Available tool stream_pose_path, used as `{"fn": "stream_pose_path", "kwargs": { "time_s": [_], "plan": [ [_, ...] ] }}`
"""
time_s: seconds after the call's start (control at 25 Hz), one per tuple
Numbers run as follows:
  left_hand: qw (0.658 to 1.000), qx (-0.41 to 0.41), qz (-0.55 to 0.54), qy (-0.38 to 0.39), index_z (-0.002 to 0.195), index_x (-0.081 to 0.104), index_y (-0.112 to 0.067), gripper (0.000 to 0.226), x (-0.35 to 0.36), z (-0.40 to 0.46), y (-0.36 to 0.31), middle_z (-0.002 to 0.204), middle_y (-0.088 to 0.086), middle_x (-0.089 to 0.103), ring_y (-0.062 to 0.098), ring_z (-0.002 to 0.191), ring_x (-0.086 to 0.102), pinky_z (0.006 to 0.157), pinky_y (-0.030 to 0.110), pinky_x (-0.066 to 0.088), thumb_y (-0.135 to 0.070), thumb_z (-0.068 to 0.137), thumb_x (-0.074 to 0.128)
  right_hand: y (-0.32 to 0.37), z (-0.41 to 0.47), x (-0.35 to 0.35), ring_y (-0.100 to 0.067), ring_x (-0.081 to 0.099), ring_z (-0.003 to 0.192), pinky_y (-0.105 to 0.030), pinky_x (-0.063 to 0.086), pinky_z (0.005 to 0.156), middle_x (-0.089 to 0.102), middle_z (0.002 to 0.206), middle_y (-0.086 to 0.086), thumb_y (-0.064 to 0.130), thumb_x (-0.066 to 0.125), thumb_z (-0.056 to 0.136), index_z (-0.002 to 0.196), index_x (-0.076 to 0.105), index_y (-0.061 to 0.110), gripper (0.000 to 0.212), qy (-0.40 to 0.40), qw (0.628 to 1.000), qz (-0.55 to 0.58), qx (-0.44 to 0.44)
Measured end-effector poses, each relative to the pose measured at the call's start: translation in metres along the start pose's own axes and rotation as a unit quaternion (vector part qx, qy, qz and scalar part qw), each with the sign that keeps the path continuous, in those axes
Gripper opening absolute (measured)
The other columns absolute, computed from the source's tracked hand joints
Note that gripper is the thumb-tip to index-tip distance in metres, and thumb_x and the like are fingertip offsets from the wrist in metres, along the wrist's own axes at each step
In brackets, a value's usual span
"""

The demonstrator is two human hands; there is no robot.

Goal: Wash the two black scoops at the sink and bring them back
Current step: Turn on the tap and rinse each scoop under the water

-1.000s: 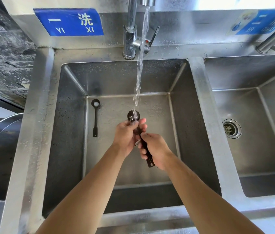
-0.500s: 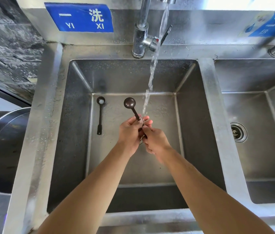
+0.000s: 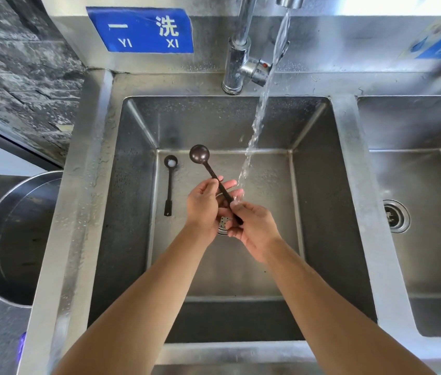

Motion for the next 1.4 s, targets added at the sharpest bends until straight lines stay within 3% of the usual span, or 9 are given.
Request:
{"fn": "stream_pose_path", "kwargs": {
  "time_s": [0.16, 0.28, 0.4, 0.52, 0.64, 0.88, 1.12, 1.24, 1.4],
  "plan": [
    [0.998, 0.011, 0.036, 0.040, 0.111, 0.068, -0.004, 0.017, -0.007, 0.002, 0.002, 0.104, 0.014, 0.078, 0.036, 0.090, 0.076, 0.056, 0.036, 0.058, -0.010, 0.102, 0.056, -0.004, 0.003, -0.004, -0.017, 0.058, 0.060, -0.029, 0.050, 0.055, 0.070, 0.080, -0.010, 0.020, 0.050, 0.102, 0.094, 0.072, 0.002, 0.029, -0.022, 0.993, -0.111, -0.018],
    [0.998, 0.015, 0.044, 0.032, 0.097, 0.073, -0.004, 0.010, -0.008, -0.004, 0.010, 0.089, 0.018, 0.076, 0.033, 0.076, 0.072, 0.047, 0.031, 0.050, -0.013, 0.094, 0.070, -0.004, 0.005, -0.007, -0.019, 0.051, 0.059, -0.031, 0.044, 0.053, 0.062, 0.076, -0.014, 0.011, 0.050, 0.095, 0.091, 0.066, -0.011, 0.027, -0.040, 0.980, -0.187, -0.058],
    [0.997, 0.021, 0.072, 0.000, 0.101, 0.070, 0.003, 0.024, -0.009, -0.006, 0.016, 0.087, 0.021, 0.076, 0.029, 0.066, 0.070, 0.047, 0.029, 0.052, -0.016, 0.088, 0.076, -0.005, 0.002, -0.010, -0.018, 0.049, 0.056, -0.029, 0.041, 0.048, 0.062, 0.071, -0.012, 0.006, 0.049, 0.096, 0.092, 0.066, -0.011, 0.025, -0.023, 0.975, -0.203, -0.082],
    [0.997, 0.006, 0.071, 0.007, 0.097, 0.070, 0.000, 0.017, -0.007, -0.008, 0.023, 0.086, 0.019, 0.075, 0.023, 0.049, 0.055, 0.041, 0.027, 0.048, -0.017, 0.092, 0.072, -0.002, -0.002, -0.008, -0.010, 0.045, 0.048, -0.023, 0.036, 0.043, 0.063, 0.065, -0.005, 0.003, 0.045, 0.100, 0.085, 0.068, 0.001, 0.027, 0.013, 0.985, -0.153, -0.076],
    [0.997, -0.015, 0.077, 0.020, 0.088, 0.071, -0.005, 0.021, -0.006, -0.013, 0.029, 0.089, 0.022, 0.070, 0.019, 0.045, 0.047, 0.040, 0.028, 0.045, -0.020, 0.099, 0.061, 0.000, -0.002, -0.010, -0.009, 0.040, 0.043, -0.023, 0.031, 0.041, 0.054, 0.060, -0.003, 0.007, 0.045, 0.102, 0.087, 0.069, 0.002, 0.028, 0.010, 0.988, -0.142, -0.053],
    [0.988, -0.047, 0.145, -0.023, 0.088, 0.059, -0.010, 0.041, -0.001, -0.020, 0.036, 0.064, 0.015, 0.067, 0.027, 0.052, 0.065, 0.043, 0.028, 0.046, -0.044, 0.104, 0.042, -0.026, -0.037, -0.036, -0.008, 0.033, 0.041, -0.023, 0.028, 0.039, 0.047, 0.054, 0.004, 0.016, 0.047, 0.103, 0.098, 0.073, 0.004, 0.030, -0.024, 0.983, -0.184, -0.008],
    [0.986, -0.088, 0.140, -0.027, 0.093, 0.055, -0.012, 0.049, 0.003, -0.029, 0.053, 0.055, 0.015, 0.064, 0.027, 0.047, 0.061, 0.041, 0.027, 0.039, -0.055, 0.101, 0.032, -0.026, -0.052, -0.047, -0.011, 0.028, 0.041, -0.026, 0.022, 0.041, 0.043, 0.054, 0.000, 0.018, 0.050, 0.101, 0.085, 0.067, 0.005, 0.027, -0.037, 0.979, -0.199, 0.019],
    [0.986, -0.104, 0.127, -0.035, 0.102, 0.056, -0.010, 0.035, 0.002, -0.025, 0.051, 0.063, 0.010, 0.071, 0.027, 0.049, 0.063, 0.050, 0.031, 0.043, -0.041, 0.101, 0.040, -0.026, -0.057, -0.053, -0.010, 0.029, 0.042, -0.027, 0.022, 0.042, 0.043, 0.055, -0.001, 0.022, 0.051, 0.100, 0.081, 0.067, 0.009, 0.028, -0.049, 0.969, -0.242, 0.012],
    [0.989, -0.104, 0.072, -0.074, 0.104, 0.055, -0.007, 0.015, 0.003, -0.015, 0.043, 0.064, 0.011, 0.065, 0.025, 0.047, 0.057, 0.048, 0.032, 0.052, -0.014, 0.104, 0.041, -0.031, -0.061, -0.061, -0.010, 0.035, 0.041, -0.029, 0.027, 0.044, 0.049, 0.058, -0.004, 0.026, 0.053, 0.101, 0.084, 0.067, 0.007, 0.029, -0.048, 0.963, -0.264, 0.012]
  ]
}}
Point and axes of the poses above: each hand's wrist, its own z-axis towards the middle knuckle, its own x-axis out of the palm, y = z × x, the point moved 3 cm from there along z, towards the middle knuckle
